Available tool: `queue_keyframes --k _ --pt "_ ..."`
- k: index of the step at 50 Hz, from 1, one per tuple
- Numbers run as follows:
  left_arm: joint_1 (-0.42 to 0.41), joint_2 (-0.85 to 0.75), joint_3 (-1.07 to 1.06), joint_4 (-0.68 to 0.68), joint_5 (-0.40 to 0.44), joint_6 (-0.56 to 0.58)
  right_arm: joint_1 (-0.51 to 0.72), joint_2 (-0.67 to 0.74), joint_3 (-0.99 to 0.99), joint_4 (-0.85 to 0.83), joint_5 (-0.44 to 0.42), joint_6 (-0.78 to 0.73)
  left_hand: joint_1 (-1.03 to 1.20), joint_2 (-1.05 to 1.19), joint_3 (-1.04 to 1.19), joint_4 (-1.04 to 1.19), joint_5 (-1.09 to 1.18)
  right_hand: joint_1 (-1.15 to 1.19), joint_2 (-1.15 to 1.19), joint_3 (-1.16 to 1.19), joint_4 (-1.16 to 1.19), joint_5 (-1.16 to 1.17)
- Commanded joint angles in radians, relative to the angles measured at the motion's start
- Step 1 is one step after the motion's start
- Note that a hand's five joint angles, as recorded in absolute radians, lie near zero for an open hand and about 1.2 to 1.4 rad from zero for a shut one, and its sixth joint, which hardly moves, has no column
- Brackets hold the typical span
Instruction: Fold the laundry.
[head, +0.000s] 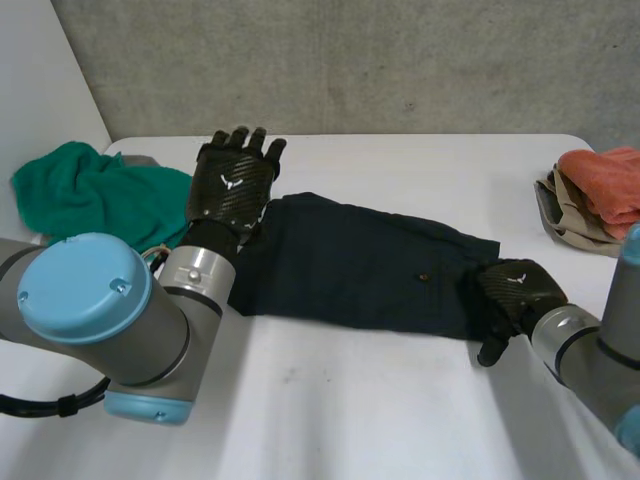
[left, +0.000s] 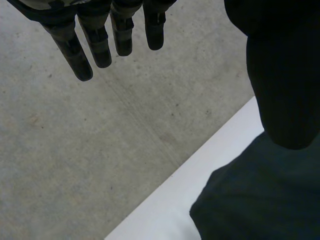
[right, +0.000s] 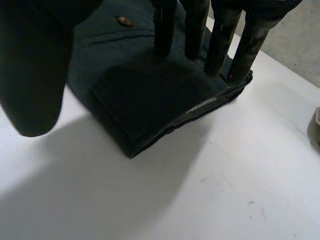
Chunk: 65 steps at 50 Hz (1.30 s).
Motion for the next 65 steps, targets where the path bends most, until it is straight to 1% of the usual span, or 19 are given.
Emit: queue_keyframes --k 1,3,14,20,25,28,35,36,39,40,44,50,51,52,54,58,59,63,65 --pt "0.001 -0.008 -0.006 -0.002 0.001 0.001 0.004 0.083 -0.009 -0.148 0.045 -0.013 -0.014 -0.031 -0.038 -0.027 -0.048 0.701 0.644 0.640 0.650 0.645" --pt "0.002 -0.008 -0.006 -0.005 0.001 0.001 0.000 0.084 -0.009 -0.174 0.049 -0.015 -0.014 -0.031 -0.038 -0.027 -0.048 1.135 1.078 1.074 1.085 1.079" --pt "0.001 0.028 -0.013 -0.037 0.001 -0.004 -0.080 0.034 0.033 -0.176 0.049 -0.128 -0.014 -0.031 -0.038 -0.027 -0.048 1.137 1.080 1.076 1.087 1.081" --pt "0.004 0.068 -0.036 -0.048 0.001 -0.006 -0.203 -0.066 0.059 -0.112 0.028 -0.337 -0.014 -0.031 -0.039 -0.028 -0.048 1.137 1.080 1.076 1.087 1.081" --pt "0.015 0.088 -0.048 -0.050 0.001 -0.010 -0.214 -0.098 0.037 -0.119 -0.014 -0.480 -0.014 -0.031 -0.039 -0.028 -0.048 1.137 1.080 1.076 1.087 1.081" --pt "0.029 0.093 -0.052 -0.050 0.001 -0.024 -0.166 -0.115 -0.002 -0.138 -0.081 -0.552 -0.014 -0.031 -0.039 -0.028 -0.048 1.137 1.080 1.076 1.087 1.081" --pt "0.042 0.104 -0.052 -0.057 -0.001 -0.059 0.098 -0.086 -0.105 -0.219 -0.276 -0.596 -0.014 -0.031 -0.038 -0.027 -0.048 1.137 1.080 1.076 1.087 1.081" --pt "0.042 0.105 -0.052 -0.060 -0.001 -0.062 0.148 -0.046 -0.123 -0.242 -0.318 -0.602 -0.014 -0.031 -0.038 -0.027 -0.048 1.137 1.080 1.076 1.087 1.081" --pt "0.051 0.116 -0.052 -0.074 -0.001 -0.072 0.231 0.041 -0.162 -0.277 -0.379 -0.609 -0.014 -0.031 -0.038 -0.027 -0.048 1.137 1.080 1.076 1.087 1.081" --pt "0.056 0.119 -0.052 -0.077 -0.001 -0.072 0.295 0.102 -0.198 -0.293 -0.403 -0.610 -0.014 -0.031 -0.038 -0.027 -0.048 1.137 1.080 1.076 1.087 1.081" --pt "0.067 0.136 -0.055 -0.097 -0.002 -0.082 0.421 0.248 -0.318 -0.294 -0.423 -0.612 -0.014 -0.031 -0.038 -0.027 -0.048 1.137 1.080 1.076 1.087 1.081" --pt "0.097 0.167 -0.071 -0.109 -0.001 -0.101 0.471 0.348 -0.430 -0.297 -0.396 -0.590 -0.014 -0.031 -0.038 -0.027 -0.048 1.137 1.080 1.076 1.087 1.081" --pt "0.102 0.168 -0.075 -0.109 -0.001 -0.102 0.472 0.348 -0.440 -0.297 -0.376 -0.575 -0.014 -0.031 -0.038 -0.027 -0.048 0.958 0.901 0.897 0.908 0.902" --pt "0.113 0.171 -0.076 -0.108 0.001 -0.101 0.475 0.347 -0.446 -0.299 -0.350 -0.549 -0.014 -0.031 -0.038 -0.027 -0.048 0.581 0.524 0.520 0.531 0.525" --pt "0.119 0.171 -0.076 -0.108 0.001 -0.101 0.478 0.338 -0.446 -0.303 -0.308 -0.499 -0.014 -0.031 -0.038 -0.027 -0.048 0.221 0.164 0.160 0.170 0.165" --pt "0.127 0.173 -0.056 -0.105 0.001 -0.099 0.474 0.276 -0.440 -0.304 -0.190 -0.289 -0.014 -0.031 -0.038 -0.027 -0.048 0.076 0.019 0.015 0.025 0.020" --pt "0.127 0.171 -0.050 -0.103 0.002 -0.098 0.471 0.231 -0.429 -0.299 -0.149 -0.188 -0.014 -0.031 -0.038 -0.027 -0.048 0.003 -0.054 -0.058 -0.048 -0.053" --pt "0.118 0.168 0.007 -0.105 -0.001 -0.098 0.455 0.100 -0.404 -0.253 -0.051 0.041 -0.014 -0.031 -0.038 -0.027 -0.048 -0.053 -0.110 -0.115 -0.104 -0.109" --pt "0.111 0.156 0.053 -0.112 -0.001 -0.099 0.434 0.065 -0.404 -0.206 -0.020 0.112 -0.014 -0.031 -0.038 -0.027 -0.048 -0.054 -0.111 -0.115 -0.104 -0.110"
